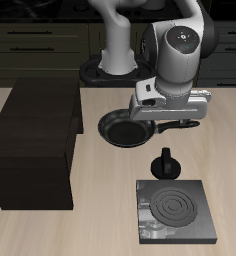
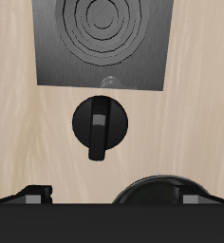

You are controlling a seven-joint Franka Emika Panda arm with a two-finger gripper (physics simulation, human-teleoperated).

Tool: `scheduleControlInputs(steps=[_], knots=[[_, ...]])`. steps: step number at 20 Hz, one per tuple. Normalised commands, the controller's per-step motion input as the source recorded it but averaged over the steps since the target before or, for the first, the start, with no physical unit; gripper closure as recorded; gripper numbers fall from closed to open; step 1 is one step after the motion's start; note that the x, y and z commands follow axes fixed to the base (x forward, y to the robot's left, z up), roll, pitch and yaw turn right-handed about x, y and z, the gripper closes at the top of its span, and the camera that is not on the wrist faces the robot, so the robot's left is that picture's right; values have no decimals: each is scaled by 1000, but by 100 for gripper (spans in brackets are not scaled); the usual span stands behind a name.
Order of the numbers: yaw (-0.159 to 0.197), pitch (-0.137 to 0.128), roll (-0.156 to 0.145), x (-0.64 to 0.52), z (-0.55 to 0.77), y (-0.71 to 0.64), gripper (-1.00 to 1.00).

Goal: Turn on the flat stove

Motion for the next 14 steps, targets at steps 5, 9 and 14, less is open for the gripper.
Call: scheduleControlInputs(steps=[5, 9, 14], knots=[[1, 23, 25, 56, -136, 297, -100], [-6, -9, -18, 14, -177, 83, -100], [-29, 9, 28, -62, -244, 59, -100]])
